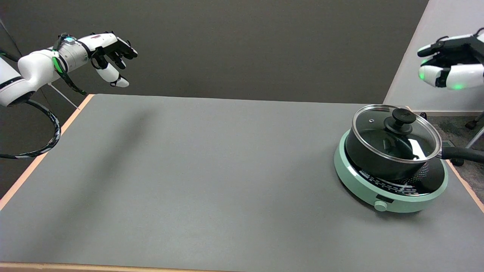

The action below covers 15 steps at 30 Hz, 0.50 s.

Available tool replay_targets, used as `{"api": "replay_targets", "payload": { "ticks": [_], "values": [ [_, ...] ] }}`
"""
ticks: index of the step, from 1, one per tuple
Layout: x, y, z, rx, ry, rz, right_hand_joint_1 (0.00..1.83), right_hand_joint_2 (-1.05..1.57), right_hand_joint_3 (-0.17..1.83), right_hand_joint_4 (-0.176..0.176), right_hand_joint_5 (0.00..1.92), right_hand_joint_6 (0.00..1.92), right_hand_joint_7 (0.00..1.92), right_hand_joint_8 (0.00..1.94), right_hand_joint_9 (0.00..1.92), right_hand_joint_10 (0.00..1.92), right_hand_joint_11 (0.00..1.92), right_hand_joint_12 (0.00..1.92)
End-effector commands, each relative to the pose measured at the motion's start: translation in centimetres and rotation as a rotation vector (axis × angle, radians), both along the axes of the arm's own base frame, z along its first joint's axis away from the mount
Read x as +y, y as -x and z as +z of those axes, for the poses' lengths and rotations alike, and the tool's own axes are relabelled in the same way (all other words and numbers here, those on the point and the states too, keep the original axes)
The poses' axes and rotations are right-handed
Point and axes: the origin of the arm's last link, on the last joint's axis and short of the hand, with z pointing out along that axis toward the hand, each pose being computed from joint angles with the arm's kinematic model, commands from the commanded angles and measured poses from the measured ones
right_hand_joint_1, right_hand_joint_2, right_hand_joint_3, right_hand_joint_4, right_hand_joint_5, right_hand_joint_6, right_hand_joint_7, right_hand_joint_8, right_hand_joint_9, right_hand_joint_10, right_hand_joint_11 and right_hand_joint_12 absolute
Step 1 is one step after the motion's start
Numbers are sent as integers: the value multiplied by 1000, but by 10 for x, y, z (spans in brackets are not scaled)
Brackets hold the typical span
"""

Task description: Pick up the pot lid.

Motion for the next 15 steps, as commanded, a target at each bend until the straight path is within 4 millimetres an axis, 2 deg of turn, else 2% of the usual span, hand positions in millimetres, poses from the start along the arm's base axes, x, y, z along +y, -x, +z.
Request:
{"api": "replay_targets", "payload": {
  "ticks": [1, 7, 11, 15],
  "values": [
    [-22, -63, -19, 142, -156, -144, 865, 578, 856, -35, 632, 309, 845, 391, 752, 857, 537, 1407],
    [-22, -54, -36, 155, -270, -192, 891, 569, 883, -25, 626, 303, 810, 360, 717, 783, 526, 1384],
    [-20, -47, -43, 202, -325, -243, 928, 526, 932, -45, 564, 259, 729, 337, 659, 723, 485, 1360],
    [-18, -37, -41, 335, -327, -321, 918, 508, 943, -61, 525, 227, 649, 300, 596, 638, 445, 1249]
  ]
}}
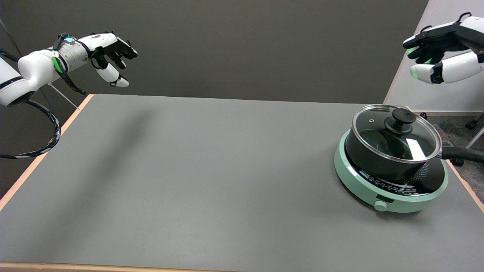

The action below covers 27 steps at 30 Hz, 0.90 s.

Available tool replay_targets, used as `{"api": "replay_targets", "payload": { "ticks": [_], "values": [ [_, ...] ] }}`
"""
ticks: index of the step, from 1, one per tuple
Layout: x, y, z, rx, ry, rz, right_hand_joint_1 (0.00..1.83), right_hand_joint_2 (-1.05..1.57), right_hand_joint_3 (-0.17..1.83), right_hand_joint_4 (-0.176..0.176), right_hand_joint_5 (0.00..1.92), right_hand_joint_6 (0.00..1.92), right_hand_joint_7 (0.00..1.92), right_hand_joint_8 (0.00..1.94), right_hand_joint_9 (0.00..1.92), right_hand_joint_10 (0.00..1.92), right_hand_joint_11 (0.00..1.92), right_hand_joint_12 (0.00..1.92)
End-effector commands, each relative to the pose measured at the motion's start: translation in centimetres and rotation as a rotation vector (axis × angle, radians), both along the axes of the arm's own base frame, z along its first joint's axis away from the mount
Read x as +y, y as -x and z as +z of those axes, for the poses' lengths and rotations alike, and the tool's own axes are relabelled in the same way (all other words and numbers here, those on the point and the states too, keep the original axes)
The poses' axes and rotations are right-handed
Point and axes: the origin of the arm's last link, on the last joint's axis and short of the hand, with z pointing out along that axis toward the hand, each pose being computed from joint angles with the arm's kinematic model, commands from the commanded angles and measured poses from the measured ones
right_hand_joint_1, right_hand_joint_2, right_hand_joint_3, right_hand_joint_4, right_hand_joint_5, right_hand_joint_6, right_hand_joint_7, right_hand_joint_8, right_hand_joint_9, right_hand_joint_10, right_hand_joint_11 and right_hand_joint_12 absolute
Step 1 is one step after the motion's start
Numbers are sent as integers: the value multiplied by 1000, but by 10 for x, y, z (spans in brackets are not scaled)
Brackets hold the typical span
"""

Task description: Pick up the pot lid.

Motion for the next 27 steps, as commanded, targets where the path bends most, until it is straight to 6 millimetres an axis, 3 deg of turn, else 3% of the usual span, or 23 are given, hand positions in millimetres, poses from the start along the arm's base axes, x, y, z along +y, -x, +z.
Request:
{"api": "replay_targets", "payload": {
  "ticks": [1, 8, 22, 27],
  "values": [
    [1, 3, -26, 266, -205, -195, 921, 505, 943, -63, 522, 225, 634, 294, 587, 624, 440, 1235],
    [6, 29, -23, 286, -209, -271, 924, 493, 956, -71, 509, 220, 589, 278, 544, 565, 365, 985],
    [13, 20, -11, 393, -146, -284, 922, 487, 952, -66, 532, 233, 588, 271, 540, 553, 376, 1025],
    [12, 35, -8, 423, -138, -344, 924, 487, 952, -59, 547, 243, 587, 268, 536, 546, 377, 1032]
  ]
}}
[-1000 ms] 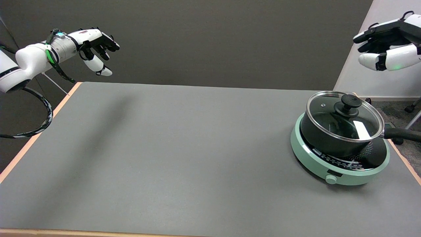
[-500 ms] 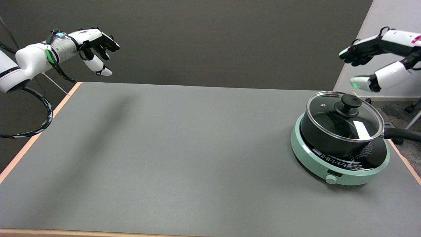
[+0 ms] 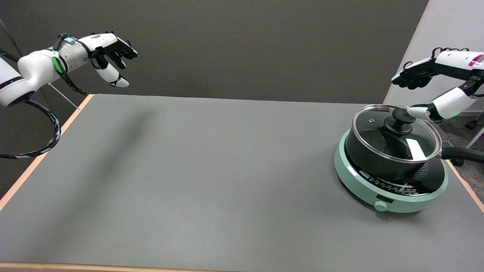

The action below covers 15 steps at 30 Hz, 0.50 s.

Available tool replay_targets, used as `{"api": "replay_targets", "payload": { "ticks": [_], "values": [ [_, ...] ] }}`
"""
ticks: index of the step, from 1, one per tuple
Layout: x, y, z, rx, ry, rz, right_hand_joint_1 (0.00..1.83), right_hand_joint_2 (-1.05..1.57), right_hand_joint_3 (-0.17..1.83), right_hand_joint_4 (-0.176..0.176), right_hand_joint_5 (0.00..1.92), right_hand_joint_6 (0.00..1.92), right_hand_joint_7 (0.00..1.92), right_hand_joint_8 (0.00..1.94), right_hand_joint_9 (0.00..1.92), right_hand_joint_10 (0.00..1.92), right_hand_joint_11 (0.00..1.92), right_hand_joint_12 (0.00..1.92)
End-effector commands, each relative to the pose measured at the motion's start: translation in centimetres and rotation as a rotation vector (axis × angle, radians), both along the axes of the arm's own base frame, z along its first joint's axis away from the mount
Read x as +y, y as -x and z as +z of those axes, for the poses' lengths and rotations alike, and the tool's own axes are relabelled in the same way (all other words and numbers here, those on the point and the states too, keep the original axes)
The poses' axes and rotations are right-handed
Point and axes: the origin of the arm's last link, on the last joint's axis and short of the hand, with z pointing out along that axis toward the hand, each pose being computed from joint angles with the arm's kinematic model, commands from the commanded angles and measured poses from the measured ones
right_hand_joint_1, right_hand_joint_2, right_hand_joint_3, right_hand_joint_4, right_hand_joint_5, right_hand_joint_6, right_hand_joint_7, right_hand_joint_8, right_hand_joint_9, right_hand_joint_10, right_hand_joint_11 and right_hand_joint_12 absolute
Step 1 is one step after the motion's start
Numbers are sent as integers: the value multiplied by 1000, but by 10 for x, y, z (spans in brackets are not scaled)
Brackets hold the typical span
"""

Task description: Pick up the pot lid.

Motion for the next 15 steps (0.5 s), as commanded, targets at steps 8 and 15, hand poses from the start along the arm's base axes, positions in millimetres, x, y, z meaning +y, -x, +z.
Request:
{"api": "replay_targets", "payload": {
  "ticks": [8, 15],
  "values": [
    [0, 23, 10, 212, 24, -134, 924, 480, 953, -46, 549, 249, 557, 260, 513, 509, 379, 1035],
    [-7, 22, 6, 216, 5, -123, 919, 478, 950, -42, 544, 249, 548, 257, 509, 503, 375, 1022]
  ]
}}
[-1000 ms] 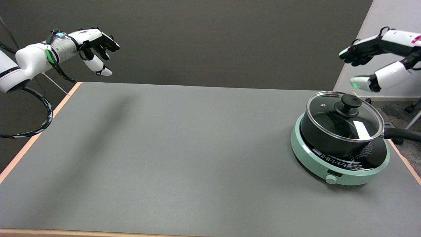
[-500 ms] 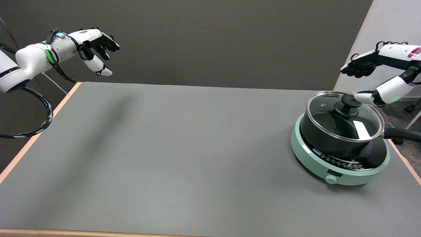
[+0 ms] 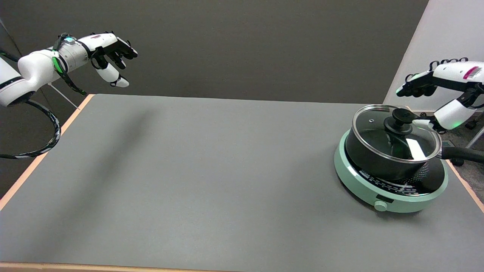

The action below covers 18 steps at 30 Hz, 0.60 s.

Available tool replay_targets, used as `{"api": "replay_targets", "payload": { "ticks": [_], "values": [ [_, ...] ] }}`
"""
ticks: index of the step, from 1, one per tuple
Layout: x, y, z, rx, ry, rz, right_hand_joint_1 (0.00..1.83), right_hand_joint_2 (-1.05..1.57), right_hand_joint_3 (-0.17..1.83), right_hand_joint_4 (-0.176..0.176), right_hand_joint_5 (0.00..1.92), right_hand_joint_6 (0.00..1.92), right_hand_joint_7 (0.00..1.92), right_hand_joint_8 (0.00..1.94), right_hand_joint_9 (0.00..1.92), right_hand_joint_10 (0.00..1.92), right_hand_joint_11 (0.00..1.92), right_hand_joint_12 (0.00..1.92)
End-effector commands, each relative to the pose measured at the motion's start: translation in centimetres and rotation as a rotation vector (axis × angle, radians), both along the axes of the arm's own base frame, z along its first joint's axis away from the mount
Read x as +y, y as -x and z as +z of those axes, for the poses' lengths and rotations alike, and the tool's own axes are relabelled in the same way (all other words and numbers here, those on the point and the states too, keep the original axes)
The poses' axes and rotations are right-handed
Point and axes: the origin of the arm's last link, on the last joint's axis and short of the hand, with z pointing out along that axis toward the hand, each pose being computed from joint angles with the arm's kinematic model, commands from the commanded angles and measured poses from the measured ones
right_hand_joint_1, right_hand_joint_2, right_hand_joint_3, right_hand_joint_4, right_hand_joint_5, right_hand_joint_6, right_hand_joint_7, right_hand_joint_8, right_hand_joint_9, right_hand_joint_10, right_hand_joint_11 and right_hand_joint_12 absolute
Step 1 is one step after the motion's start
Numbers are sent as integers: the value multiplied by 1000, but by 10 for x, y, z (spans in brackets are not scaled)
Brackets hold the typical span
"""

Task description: Pick up the pot lid.

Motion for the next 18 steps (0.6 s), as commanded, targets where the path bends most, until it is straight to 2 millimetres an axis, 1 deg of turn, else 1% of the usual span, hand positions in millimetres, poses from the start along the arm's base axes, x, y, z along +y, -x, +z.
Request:
{"api": "replay_targets", "payload": {
  "ticks": [1, 6, 11, 15, 18],
  "values": [
    [-8, 7, 0, 86, -9, -37, 919, 478, 950, -42, 544, 249, 548, 257, 509, 503, 375, 1021],
    [-12, 2, -3, 88, -18, -12, 909, 480, 945, -41, 546, 251, 558, 259, 517, 510, 376, 1024],
    [-14, 8, -5, 78, -28, -23, 910, 480, 941, -38, 549, 252, 568, 259, 529, 527, 387, 1052],
    [-17, 9, -8, 70, -34, -8, 911, 484, 938, -36, 559, 260, 588, 261, 539, 536, 394, 1073],
    [-17, 11, -9, 66, -37, -13, 911, 489, 935, -24, 579, 276, 605, 262, 549, 546, 396, 1078]
  ]
}}
